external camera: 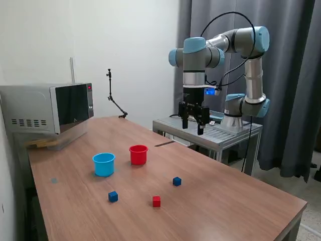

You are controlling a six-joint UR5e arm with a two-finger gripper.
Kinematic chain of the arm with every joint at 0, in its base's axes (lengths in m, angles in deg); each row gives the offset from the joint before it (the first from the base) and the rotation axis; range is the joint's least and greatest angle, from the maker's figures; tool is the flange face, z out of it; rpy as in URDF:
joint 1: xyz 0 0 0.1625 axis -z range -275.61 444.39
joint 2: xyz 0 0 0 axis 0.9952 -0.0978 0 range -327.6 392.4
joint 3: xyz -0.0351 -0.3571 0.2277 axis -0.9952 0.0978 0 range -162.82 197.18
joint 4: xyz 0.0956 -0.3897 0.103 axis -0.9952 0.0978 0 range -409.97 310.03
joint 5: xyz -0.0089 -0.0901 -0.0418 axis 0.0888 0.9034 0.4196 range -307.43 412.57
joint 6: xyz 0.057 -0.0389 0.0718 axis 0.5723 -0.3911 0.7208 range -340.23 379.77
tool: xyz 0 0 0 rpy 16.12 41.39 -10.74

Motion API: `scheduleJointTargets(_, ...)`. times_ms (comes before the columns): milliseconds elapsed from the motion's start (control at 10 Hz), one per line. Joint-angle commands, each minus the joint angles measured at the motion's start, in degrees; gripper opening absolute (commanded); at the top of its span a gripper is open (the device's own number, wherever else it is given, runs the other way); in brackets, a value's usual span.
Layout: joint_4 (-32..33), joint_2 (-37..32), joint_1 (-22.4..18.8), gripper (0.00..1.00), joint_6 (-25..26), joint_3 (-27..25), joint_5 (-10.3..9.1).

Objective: Place red objects in the red bin, and blue objects in the blue bin.

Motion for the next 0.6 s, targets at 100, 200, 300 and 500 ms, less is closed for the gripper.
scheduleJointTargets(100, 4.17, -3.49, 0.54, 1.0, -0.67, -5.17, 1.13)
scheduleJointTargets(200, 4.09, -3.93, 0.63, 1.0, -0.84, -5.87, 1.04)
scheduleJointTargets(300, 4.17, -3.93, 0.72, 1.0, -1.19, -6.14, 1.04)
scheduleJointTargets(500, 4.09, -3.58, 1.41, 1.0, -3.47, -6.32, 0.78)
